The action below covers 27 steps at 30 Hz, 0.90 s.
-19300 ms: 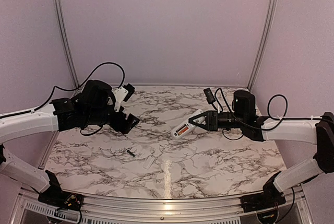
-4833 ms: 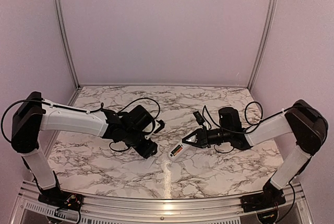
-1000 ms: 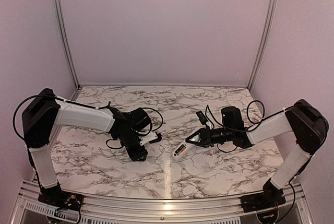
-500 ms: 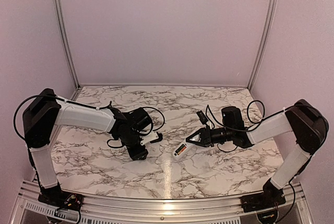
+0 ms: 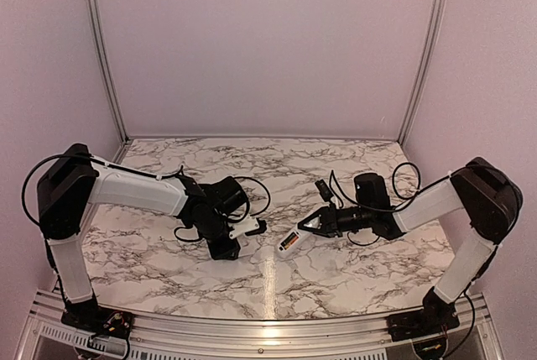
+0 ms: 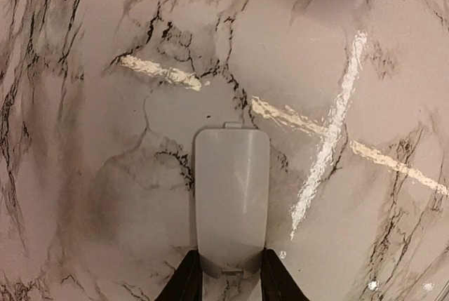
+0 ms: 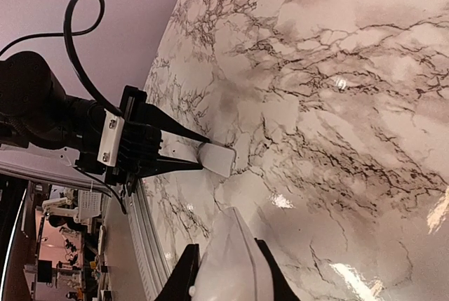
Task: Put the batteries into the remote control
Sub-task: Pick up the battery cover from the center of the board.
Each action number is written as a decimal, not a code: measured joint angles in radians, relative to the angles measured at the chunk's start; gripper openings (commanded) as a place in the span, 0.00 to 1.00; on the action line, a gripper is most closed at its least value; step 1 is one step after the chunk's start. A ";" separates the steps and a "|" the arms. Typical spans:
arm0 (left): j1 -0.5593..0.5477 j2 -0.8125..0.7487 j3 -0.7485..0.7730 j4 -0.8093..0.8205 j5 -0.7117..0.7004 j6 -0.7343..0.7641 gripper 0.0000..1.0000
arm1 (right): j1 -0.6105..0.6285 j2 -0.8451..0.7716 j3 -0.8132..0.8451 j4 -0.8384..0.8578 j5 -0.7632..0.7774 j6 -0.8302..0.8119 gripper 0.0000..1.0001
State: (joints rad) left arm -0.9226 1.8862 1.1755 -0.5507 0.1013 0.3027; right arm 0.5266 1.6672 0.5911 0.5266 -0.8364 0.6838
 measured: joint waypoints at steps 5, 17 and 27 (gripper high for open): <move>-0.016 -0.008 -0.008 0.015 -0.002 -0.030 0.23 | -0.002 0.034 0.000 0.056 0.013 0.040 0.00; -0.025 -0.120 -0.019 0.086 0.028 -0.174 0.23 | -0.003 0.037 -0.051 0.167 0.047 0.129 0.00; -0.096 -0.087 0.124 0.114 0.029 -0.299 0.23 | -0.003 0.036 -0.057 0.199 0.063 0.159 0.00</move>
State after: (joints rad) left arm -1.0183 1.7996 1.2999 -0.4370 0.1307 0.0040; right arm 0.5236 1.7031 0.5339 0.7258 -0.7738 0.8433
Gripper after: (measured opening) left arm 0.241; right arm 0.192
